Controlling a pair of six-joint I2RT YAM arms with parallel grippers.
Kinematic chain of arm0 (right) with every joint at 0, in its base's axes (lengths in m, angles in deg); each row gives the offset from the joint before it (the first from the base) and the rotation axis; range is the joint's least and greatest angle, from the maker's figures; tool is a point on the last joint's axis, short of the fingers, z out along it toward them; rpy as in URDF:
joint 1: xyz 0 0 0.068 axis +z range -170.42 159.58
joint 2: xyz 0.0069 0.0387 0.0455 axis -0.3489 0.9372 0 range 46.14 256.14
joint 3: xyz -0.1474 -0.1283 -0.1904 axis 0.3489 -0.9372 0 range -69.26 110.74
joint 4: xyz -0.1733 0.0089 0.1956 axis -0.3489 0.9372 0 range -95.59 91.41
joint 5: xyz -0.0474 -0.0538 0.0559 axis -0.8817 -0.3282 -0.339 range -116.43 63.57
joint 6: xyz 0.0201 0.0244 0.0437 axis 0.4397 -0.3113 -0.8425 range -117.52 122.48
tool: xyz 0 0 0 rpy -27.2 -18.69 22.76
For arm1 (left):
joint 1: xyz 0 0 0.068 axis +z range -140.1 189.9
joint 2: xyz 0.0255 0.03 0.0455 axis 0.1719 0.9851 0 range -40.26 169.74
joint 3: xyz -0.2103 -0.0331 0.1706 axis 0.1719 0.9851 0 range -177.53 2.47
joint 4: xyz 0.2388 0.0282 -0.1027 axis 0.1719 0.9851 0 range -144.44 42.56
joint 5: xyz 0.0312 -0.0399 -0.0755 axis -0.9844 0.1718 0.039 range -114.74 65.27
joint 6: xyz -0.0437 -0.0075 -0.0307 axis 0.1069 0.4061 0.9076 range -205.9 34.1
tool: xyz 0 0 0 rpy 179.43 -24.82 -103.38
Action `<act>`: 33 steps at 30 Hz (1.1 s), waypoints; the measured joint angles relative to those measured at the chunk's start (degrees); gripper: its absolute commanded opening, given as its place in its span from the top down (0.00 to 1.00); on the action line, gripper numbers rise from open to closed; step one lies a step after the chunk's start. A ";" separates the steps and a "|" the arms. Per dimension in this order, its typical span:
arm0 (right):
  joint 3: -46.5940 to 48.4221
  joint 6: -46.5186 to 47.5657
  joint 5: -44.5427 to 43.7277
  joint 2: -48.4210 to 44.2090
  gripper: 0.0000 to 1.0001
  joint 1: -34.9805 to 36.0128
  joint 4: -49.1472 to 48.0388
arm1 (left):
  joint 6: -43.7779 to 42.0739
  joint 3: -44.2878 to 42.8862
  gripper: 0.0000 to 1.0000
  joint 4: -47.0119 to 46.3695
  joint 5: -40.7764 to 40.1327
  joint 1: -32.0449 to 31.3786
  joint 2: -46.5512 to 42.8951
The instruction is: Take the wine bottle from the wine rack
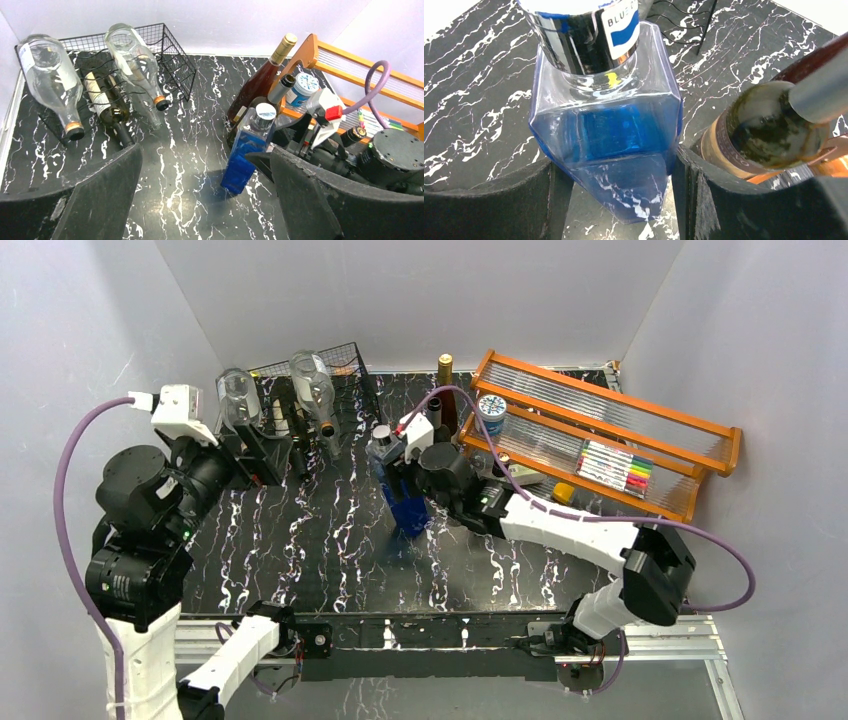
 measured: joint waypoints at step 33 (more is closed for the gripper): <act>-16.96 2.93 3.34 -14.64 0.66 -6.25 -7.63 | 0.31 7.15 0.02 -4.37 3.58 -0.13 -2.12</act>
